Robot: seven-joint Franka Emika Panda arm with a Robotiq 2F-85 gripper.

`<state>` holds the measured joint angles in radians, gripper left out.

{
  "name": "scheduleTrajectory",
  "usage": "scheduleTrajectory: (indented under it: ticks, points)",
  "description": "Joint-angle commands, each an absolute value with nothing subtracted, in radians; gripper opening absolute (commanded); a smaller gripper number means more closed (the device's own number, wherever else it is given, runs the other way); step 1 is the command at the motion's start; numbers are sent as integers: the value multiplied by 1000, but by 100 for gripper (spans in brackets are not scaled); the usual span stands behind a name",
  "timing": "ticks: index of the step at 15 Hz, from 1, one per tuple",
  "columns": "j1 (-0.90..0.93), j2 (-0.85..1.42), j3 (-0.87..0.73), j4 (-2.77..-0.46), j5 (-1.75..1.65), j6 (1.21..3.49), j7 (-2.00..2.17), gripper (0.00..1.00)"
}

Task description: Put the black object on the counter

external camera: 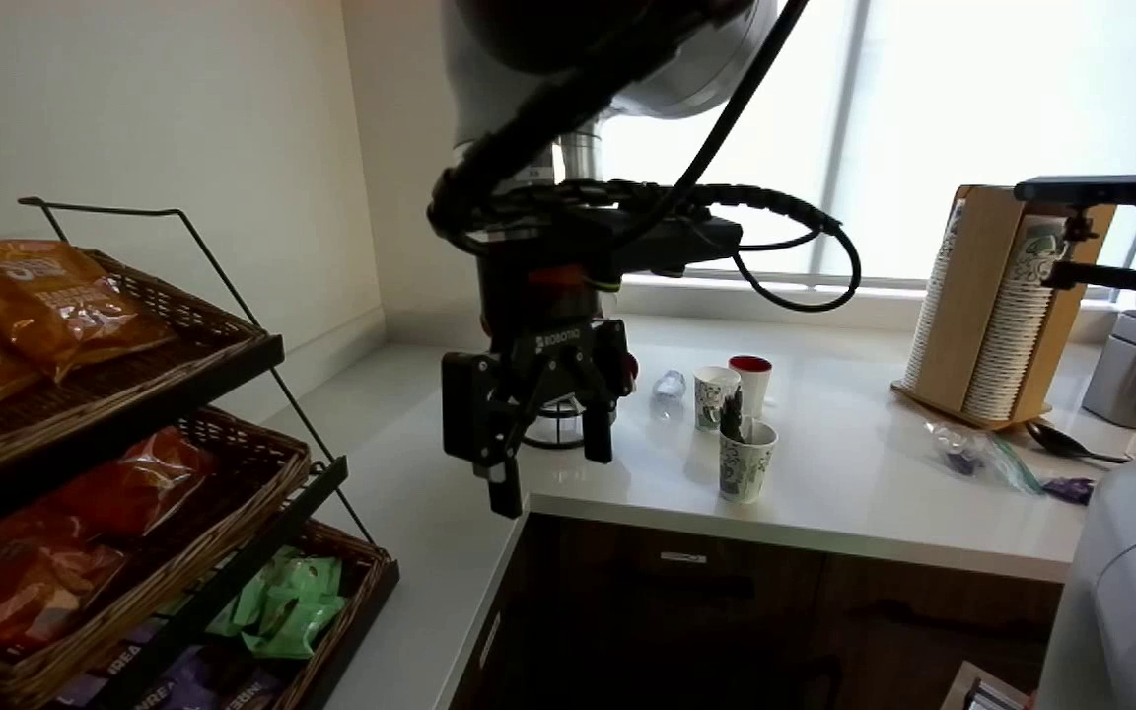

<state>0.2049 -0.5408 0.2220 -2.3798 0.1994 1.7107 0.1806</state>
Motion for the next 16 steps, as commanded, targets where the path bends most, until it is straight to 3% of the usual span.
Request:
scheduleTrajectory:
  ticks: [1,10,16]
  points:
    - [199,-538,217,-2381,200,1710,167,100]
    - [1,-565,25,-2493,-6,1729,100,100]
    - [-178,-489,-40,-2499,-150,1904,259,100]
